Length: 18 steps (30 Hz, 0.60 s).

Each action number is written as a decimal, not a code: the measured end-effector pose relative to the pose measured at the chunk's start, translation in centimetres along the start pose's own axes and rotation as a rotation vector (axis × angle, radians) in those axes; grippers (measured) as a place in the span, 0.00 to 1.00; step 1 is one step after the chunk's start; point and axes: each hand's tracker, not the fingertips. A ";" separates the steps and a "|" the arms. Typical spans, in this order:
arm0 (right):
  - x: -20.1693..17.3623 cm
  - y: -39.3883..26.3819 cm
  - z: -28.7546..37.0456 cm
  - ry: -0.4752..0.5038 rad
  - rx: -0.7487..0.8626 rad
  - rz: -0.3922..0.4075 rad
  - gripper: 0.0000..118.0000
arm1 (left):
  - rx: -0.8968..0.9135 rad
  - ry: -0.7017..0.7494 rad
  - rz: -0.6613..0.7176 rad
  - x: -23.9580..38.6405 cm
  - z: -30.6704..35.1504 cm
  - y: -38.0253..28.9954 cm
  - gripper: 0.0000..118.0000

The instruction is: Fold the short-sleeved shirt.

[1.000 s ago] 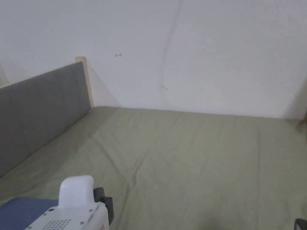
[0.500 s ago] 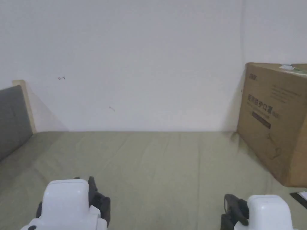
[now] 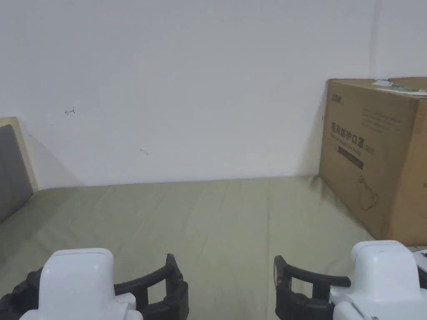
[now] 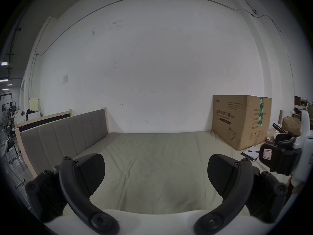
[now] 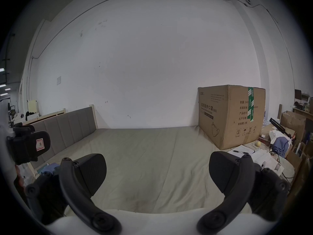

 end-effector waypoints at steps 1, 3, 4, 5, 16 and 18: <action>0.3 0.0 -0.1 0.006 -0.003 -0.011 1.00 | -0.004 -0.024 -0.002 0.0 0.1 0.0 1.00; 0.7 0.1 -0.3 -0.005 -0.020 -0.021 1.00 | -0.038 -0.064 -0.013 -0.1 0.3 0.1 1.00; 0.9 0.0 -0.2 -0.013 -0.018 -0.018 1.00 | -0.052 -0.059 -0.006 -0.1 0.3 0.1 1.00; 1.1 0.0 -0.1 -0.027 -0.013 -0.015 1.00 | -0.067 -0.055 -0.006 -0.1 0.3 -0.1 1.00; 1.7 -0.3 -0.2 -0.052 -0.035 -0.017 1.00 | -0.110 0.055 0.052 -0.4 0.3 0.2 1.00; 1.7 -0.3 -0.2 -0.054 -0.039 -0.020 1.00 | -0.089 0.060 0.032 -0.2 0.4 0.1 1.00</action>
